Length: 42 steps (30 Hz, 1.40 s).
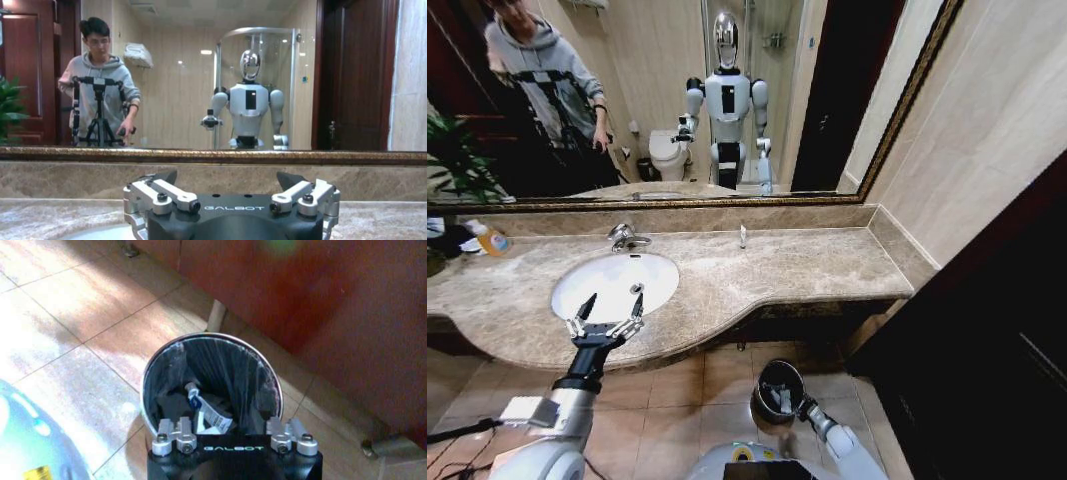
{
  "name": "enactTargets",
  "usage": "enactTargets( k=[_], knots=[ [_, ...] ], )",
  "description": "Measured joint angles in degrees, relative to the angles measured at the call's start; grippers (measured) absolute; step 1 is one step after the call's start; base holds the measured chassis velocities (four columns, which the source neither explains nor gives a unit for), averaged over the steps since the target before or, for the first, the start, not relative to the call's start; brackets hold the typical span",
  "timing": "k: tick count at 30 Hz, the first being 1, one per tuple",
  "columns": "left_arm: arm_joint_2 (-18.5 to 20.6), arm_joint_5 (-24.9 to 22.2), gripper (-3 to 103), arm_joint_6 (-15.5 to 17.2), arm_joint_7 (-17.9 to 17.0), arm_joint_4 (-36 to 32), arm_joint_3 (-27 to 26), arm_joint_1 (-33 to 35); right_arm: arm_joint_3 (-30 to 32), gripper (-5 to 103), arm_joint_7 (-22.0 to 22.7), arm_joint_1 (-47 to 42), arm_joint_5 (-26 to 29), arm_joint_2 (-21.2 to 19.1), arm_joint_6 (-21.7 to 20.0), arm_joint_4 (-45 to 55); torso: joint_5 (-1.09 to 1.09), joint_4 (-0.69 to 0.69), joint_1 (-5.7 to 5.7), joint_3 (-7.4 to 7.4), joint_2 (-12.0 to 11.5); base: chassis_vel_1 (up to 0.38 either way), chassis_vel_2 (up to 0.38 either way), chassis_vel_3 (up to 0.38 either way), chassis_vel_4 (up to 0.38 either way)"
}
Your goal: Pick up the trash from the sink and place it in the trash bin.
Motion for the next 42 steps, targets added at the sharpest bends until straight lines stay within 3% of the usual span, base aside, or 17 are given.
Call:
enactTargets(
  k=[2, 5, 6, 11, 20, 23, 24, 27, 28, 30, 36, 42],
  knots=[
    [0.0, 0.0, 100, 0.0, 0.0, 0.0, 0.0, 0.0, 0.0, 56, 0.0, -0.6, 0.0, 0.0, 0.4, 0.3, 0.01, 0.00, 0.00, 0.00, 0.0, 0.000, 0.000, 0.000, 0.000],
    [0.0, 0.0, 100, 0.0, 0.0, 0.0, 0.0, 0.0, 0.3, 73, 0.1, -2.0, 0.6, -0.1, 1.1, 1.1, 0.01, 0.00, 0.00, 0.00, 0.0, 0.000, 0.000, 0.000, 0.000],
    [0.0, 0.0, 100, 0.0, 0.0, 0.0, 0.0, 0.0, 0.3, 73, 0.1, -2.0, 0.6, -0.1, 1.1, 1.1, 0.01, 0.00, 0.00, 0.00, 0.0, 0.000, 0.000, 0.000, 0.000],
    [0.0, 0.0, 100, 0.0, 0.0, 0.0, 0.0, 0.0, 0.5, 93, 0.3, -3.4, 1.8, -0.4, 2.1, 2.2, 0.01, 0.00, 0.00, 0.00, 0.0, 0.000, 0.000, 0.000, 0.000],
    [0.0, 0.0, 100, 0.0, 0.0, 0.0, 0.0, 0.0, 0.7, 93, 0.2, -4.6, 3.5, -0.7, 2.1, 4.8, 0.02, 0.00, 0.00, 0.00, 0.0, 0.000, 0.000, 0.000, 0.000],
    [0.0, 0.0, 100, 0.0, 0.0, 0.0, 0.0, 0.0, 0.9, 93, -0.6, -5.3, 7.5, -0.8, 2.0, 6.6, 0.02, 0.00, 0.00, 0.00, 0.0, 0.000, 0.000, 0.000, 0.000],
    [0.0, 0.0, 100, 0.0, 0.0, 0.0, 0.0, 0.0, 1.1, 89, -1.0, -6.2, 11.1, -0.8, 1.4, 8.6, 0.02, 0.01, 0.00, 0.00, 0.0, 0.000, 0.000, 0.000, 0.000],
    [0.0, 0.0, 100, 0.0, 0.0, 0.0, 0.0, 0.0, 2.1, 95, -1.0, -11.4, 23.6, -1.0, -1.4, 18.1, 0.03, 0.01, 0.00, 0.00, 0.0, 0.000, 0.000, 0.000, 0.000],
    [0.0, 0.0, 100, 0.0, 0.0, 0.0, 0.0, 0.0, 2.1, 95, -1.0, -11.4, 23.6, -1.0, -1.4, 18.1, 0.03, 0.01, 0.00, 0.00, 0.0, 0.000, 0.000, 0.000, 0.000],
    [0.0, 0.0, 100, 0.0, 0.0, 0.0, 0.0, 0.0, 4.2, 99, -0.2, -16.1, 29.7, -0.6, -2.0, 27.0, 0.02, 0.01, -0.01, 0.00, 0.0, 0.000, 0.000, 0.000, 0.000],
    [0.0, 0.0, 100, 0.0, 0.0, 0.0, 0.0, 0.0, 7.5, 100, 0.5, -23.8, 33.4, -0.5, -1.4, 38.4, 0.01, 0.00, -0.01, 0.00, 0.0, 0.000, 0.000, 0.000, 0.000],
    [0.0, 0.0, 100, 0.0, 0.0, 0.0, 0.0, 0.0, 10.2, 100, 5.1, -29.0, 35.9, 1.5, 0.3, 47.6, 0.02, 0.00, -0.01, 0.00, 0.0, 0.000, 0.000, 0.000, 0.000]
  ],
)
